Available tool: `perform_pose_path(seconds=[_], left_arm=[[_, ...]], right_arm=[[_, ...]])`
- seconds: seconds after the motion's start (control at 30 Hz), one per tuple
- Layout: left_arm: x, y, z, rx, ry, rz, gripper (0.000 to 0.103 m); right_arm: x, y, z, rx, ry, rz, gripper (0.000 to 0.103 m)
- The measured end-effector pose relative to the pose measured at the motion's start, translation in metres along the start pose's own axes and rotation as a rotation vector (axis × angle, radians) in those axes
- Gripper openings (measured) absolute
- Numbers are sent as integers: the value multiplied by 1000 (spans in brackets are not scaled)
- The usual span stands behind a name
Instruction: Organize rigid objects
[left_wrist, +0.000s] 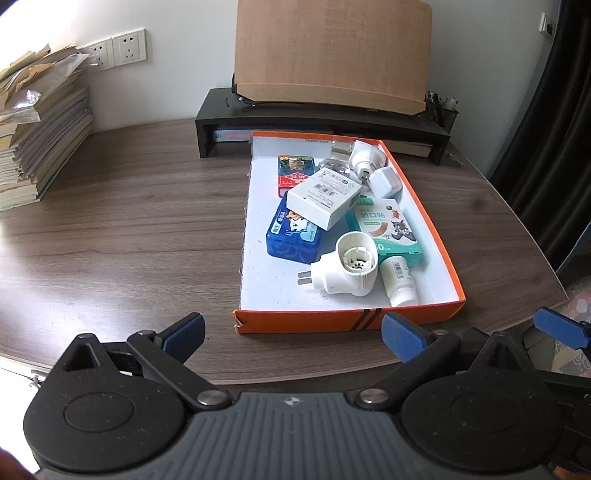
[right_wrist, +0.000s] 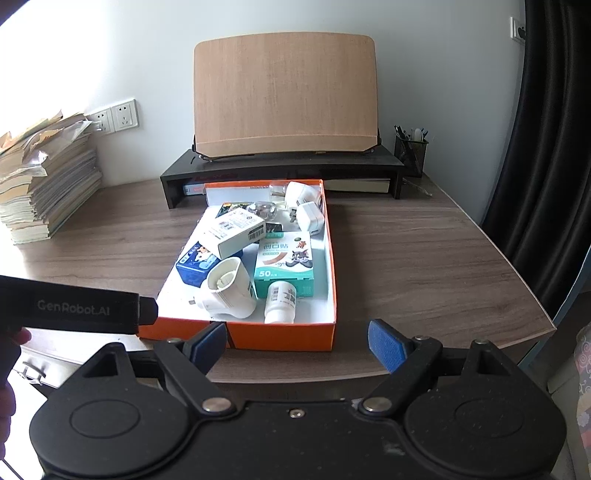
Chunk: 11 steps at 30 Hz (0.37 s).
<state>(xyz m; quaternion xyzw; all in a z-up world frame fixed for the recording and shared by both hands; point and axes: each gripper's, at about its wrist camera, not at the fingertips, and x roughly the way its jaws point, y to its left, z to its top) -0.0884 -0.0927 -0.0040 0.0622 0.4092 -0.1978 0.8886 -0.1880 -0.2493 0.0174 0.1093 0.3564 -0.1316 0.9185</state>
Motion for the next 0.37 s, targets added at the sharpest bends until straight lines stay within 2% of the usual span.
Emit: perform_pose_path(seconds=[0.37], left_arm=[[9,-2,0,13,13,-27,103]], right_arm=[[6,4,2,-31,10,-13,99]])
